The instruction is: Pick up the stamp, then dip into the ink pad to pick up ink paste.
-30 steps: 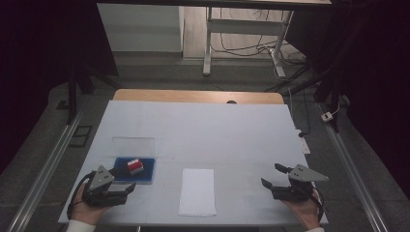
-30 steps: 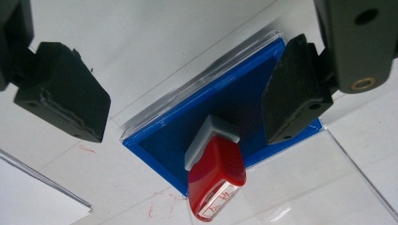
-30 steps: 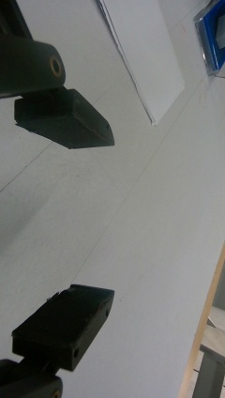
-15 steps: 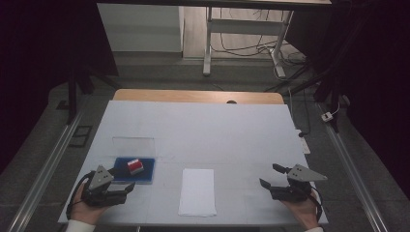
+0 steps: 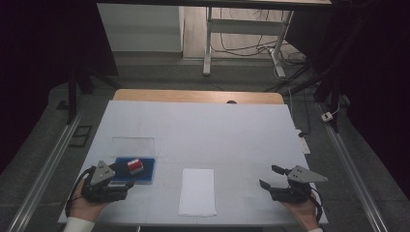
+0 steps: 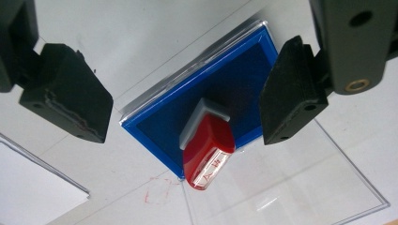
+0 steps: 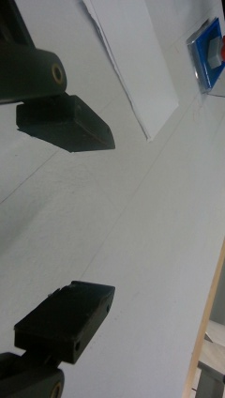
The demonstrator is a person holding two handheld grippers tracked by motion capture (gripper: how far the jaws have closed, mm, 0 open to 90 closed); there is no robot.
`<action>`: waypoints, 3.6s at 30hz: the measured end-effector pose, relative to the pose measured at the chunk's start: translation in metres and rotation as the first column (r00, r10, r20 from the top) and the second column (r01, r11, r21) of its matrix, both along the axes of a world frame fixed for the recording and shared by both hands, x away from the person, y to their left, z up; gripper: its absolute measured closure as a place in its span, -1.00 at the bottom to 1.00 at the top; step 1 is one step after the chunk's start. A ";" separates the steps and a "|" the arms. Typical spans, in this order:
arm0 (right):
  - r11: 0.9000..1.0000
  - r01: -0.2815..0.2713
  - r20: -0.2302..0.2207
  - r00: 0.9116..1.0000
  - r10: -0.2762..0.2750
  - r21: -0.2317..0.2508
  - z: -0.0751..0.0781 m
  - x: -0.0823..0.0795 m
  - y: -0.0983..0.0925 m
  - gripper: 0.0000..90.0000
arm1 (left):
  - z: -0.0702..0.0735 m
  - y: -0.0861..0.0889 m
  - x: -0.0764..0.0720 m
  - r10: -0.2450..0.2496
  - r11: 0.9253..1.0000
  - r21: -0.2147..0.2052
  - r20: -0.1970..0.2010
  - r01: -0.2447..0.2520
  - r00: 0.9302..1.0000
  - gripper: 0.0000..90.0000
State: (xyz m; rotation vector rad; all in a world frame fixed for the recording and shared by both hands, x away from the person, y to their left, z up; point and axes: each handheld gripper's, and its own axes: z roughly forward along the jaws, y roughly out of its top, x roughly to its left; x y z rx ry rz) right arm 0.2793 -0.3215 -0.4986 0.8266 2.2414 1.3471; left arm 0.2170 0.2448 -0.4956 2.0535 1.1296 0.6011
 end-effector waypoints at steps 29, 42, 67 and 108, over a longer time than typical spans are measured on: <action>1.000 -0.004 -0.044 0.999 0.002 -0.024 -0.008 0.003 0.003 -0.42 | 0.016 -0.007 0.064 -0.140 0.986 0.063 -0.152 0.151 0.978 -0.24; 1.000 -0.004 -0.047 0.999 0.003 -0.025 -0.008 0.003 0.003 -0.41 | 0.008 -0.007 0.075 -0.174 0.978 0.084 -0.194 0.193 0.965 0.16; 0.999 0.007 -0.047 0.999 -0.009 -0.038 -0.010 0.003 0.002 -0.38 | 0.012 -0.002 0.072 -0.198 0.974 0.076 -0.179 0.214 0.964 0.57; 0.998 -0.017 -0.060 0.998 0.013 -0.063 -0.014 0.005 0.009 -0.35 | 0.024 0.016 0.068 -0.140 0.985 0.074 -0.216 0.159 0.966 0.57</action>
